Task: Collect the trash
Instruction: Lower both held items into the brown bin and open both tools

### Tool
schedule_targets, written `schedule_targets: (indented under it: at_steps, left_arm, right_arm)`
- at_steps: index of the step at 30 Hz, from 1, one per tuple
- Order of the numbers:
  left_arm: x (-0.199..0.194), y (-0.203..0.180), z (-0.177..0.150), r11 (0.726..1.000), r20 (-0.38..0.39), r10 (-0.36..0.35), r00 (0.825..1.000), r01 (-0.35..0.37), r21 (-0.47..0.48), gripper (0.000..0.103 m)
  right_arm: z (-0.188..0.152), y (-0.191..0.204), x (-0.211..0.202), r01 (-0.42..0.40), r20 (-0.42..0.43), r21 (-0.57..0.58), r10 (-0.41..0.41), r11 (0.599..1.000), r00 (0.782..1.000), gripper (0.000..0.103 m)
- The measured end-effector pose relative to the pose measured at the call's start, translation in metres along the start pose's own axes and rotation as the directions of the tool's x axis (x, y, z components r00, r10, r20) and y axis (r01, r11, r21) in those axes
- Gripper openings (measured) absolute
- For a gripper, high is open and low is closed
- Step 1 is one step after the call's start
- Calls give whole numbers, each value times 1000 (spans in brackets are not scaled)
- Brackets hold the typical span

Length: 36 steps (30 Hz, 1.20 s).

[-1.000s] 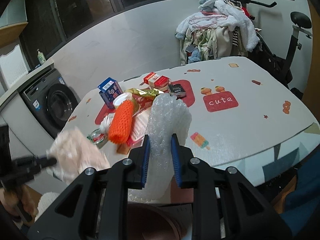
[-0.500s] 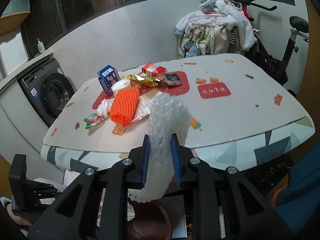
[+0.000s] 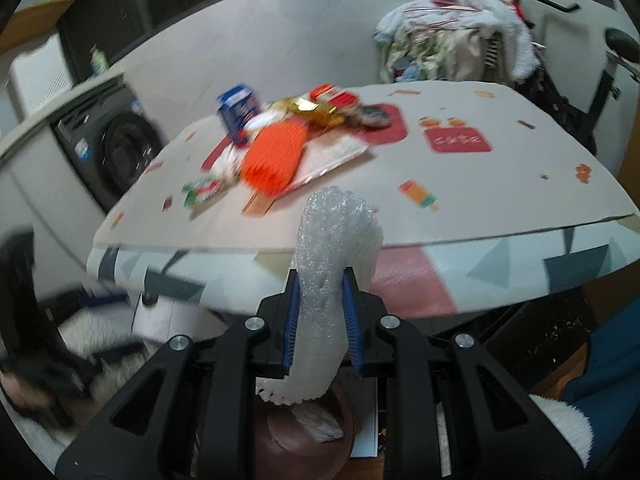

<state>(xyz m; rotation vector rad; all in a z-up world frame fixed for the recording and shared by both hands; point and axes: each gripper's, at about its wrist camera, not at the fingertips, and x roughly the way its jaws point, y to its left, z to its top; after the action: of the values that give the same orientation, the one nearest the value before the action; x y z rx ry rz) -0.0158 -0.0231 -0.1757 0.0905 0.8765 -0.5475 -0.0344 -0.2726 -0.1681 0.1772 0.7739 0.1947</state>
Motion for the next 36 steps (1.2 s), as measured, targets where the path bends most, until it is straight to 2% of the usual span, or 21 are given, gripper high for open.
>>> schedule_targets:
  at_steps: [4,8,12,19,29,31,35,36]
  left_arm:
    - [-22,11,1,997,68,57,996,-54,-47,91]
    - [-42,21,-4,990,140,122,983,-111,-85,93]
    - [-53,28,-12,985,182,143,973,-121,-125,94]
    - [-37,48,-17,967,122,163,979,-134,-218,94]
    - [-33,58,-23,956,100,167,981,-136,-260,94]
    - [-29,59,-24,951,80,188,979,-161,-264,94]
    - [-23,59,-23,949,54,199,979,-178,-259,94]
    - [-23,59,-23,950,56,199,978,-178,-258,94]
  right_arm:
    - [-19,21,9,-51,-57,-57,48,997,997,24]
    - [-41,49,22,-124,-138,-131,106,984,985,24]
    - [-55,71,36,-156,-206,-209,112,965,972,24]
    - [-69,69,72,-121,-314,-207,52,971,948,24]
    - [-83,69,95,-77,-394,-230,-21,970,919,25]
    - [-84,68,98,-65,-400,-226,-31,972,916,26]
    - [-83,62,104,-32,-412,-200,-54,979,910,36]
    - [-83,60,104,-29,-413,-196,-55,980,909,44]
